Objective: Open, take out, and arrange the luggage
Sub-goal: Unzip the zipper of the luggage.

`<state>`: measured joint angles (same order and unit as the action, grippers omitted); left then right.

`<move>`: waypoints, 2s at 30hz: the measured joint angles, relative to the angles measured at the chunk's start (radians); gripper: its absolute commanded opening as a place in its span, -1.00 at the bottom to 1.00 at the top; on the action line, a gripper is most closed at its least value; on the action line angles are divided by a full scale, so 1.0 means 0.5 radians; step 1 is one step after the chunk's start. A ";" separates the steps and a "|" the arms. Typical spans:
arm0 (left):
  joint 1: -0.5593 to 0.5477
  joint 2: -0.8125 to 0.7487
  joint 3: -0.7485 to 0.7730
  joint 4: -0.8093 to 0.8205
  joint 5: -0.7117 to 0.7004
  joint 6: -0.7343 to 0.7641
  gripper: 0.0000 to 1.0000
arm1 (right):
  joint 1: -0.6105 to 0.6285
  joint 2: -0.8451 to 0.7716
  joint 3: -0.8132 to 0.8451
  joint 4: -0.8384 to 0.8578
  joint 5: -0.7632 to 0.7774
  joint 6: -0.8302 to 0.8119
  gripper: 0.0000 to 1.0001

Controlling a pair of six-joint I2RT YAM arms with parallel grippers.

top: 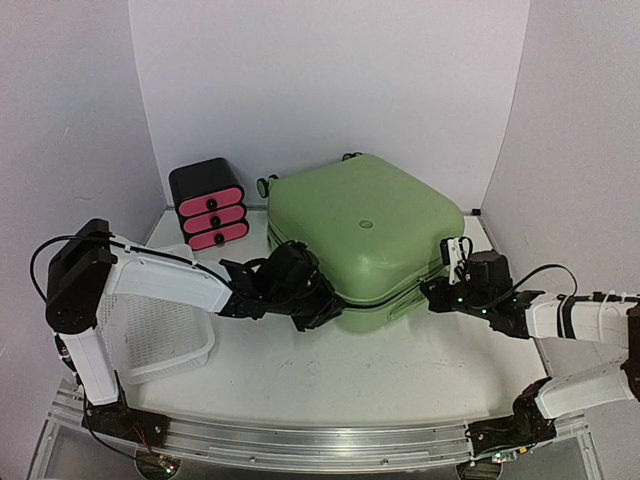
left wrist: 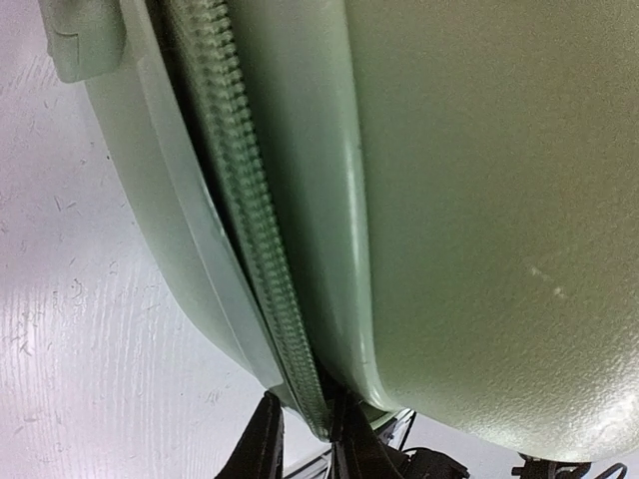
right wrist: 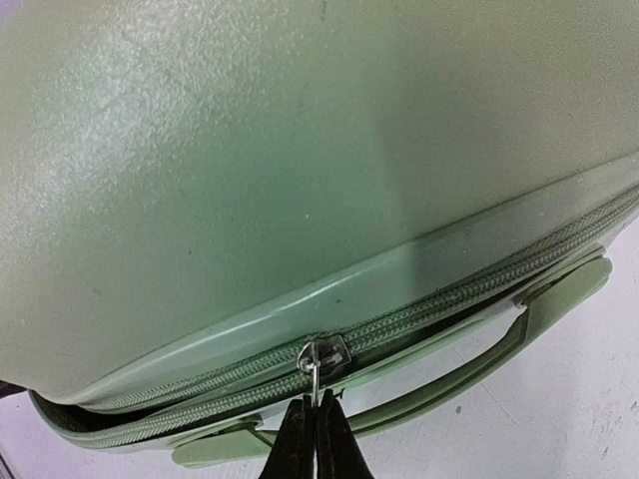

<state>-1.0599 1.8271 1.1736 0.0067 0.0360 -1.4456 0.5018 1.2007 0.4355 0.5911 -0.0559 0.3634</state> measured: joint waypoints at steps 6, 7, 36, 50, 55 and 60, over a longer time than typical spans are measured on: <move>0.040 -0.140 -0.209 0.113 -0.008 0.034 -1.00 | 0.021 -0.027 0.001 -0.055 -0.086 -0.115 -1.00; 0.052 -0.179 -0.256 0.121 -0.015 0.048 -1.00 | 0.027 -0.027 0.002 -0.061 -0.117 -0.137 -1.00; 0.275 -0.857 -0.742 -0.294 0.033 0.481 -0.86 | 0.027 -0.039 0.054 -0.162 -0.187 -0.133 -1.00; -0.002 -0.843 -0.624 -0.321 -0.114 0.729 -0.41 | 0.018 -0.043 0.054 -0.162 -0.237 -0.095 -1.00; -0.151 -0.843 -0.505 -0.333 -0.201 1.115 -0.14 | 0.018 -0.047 0.054 -0.164 -0.236 -0.095 -1.00; -0.315 -0.794 -0.340 -0.321 -0.186 1.709 0.42 | 0.018 -0.053 0.054 -0.166 -0.233 -0.095 -1.00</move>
<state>-1.2175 1.4300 1.0039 -0.1539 -0.0570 -0.5911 0.5106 1.1740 0.4625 0.5079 -0.1726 0.3161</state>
